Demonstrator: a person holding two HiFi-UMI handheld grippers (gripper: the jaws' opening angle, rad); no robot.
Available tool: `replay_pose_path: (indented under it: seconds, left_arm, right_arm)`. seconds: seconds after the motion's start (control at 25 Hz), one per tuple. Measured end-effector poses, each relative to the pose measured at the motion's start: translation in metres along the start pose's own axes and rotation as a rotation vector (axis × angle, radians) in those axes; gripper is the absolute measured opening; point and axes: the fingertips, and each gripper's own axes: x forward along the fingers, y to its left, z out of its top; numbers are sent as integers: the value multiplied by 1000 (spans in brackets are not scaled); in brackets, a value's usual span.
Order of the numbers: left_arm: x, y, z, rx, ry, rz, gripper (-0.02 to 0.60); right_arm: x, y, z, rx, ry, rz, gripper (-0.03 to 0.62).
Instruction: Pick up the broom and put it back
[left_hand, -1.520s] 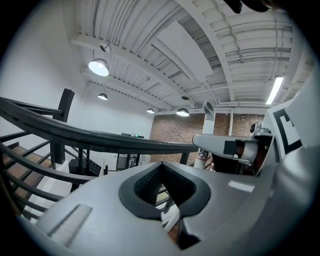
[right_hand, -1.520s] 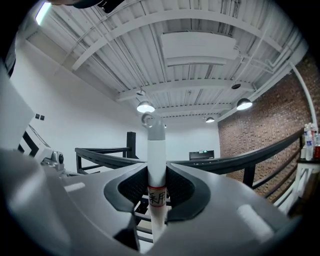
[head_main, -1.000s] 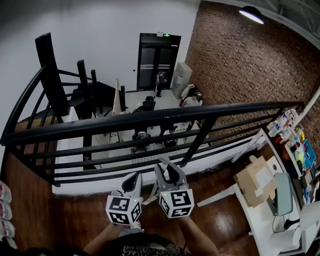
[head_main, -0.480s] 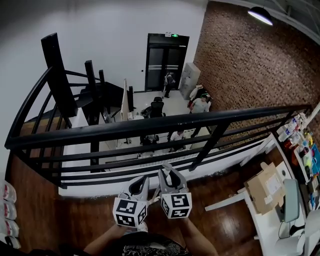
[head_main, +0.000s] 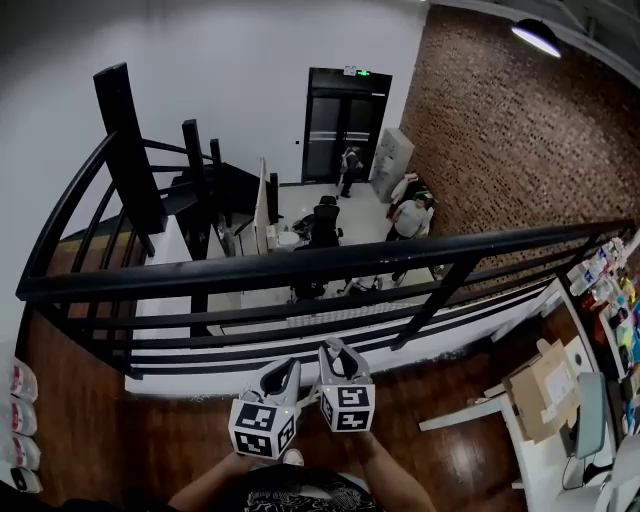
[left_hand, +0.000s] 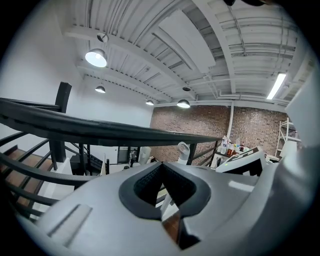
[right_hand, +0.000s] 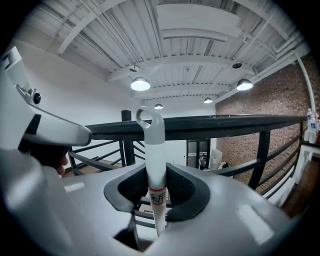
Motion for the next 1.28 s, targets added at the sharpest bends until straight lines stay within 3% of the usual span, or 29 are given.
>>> replay_pose_path:
  seconds: [0.48,1.28]
  left_arm:
    - [17,30,-1,-14,21,26,5]
    - [40,61,11,-28,27,64,5]
  right_arm:
    - [57,2,-29,-7,71,-2,94]
    - [138,-7,-12,-46,101,13,97]
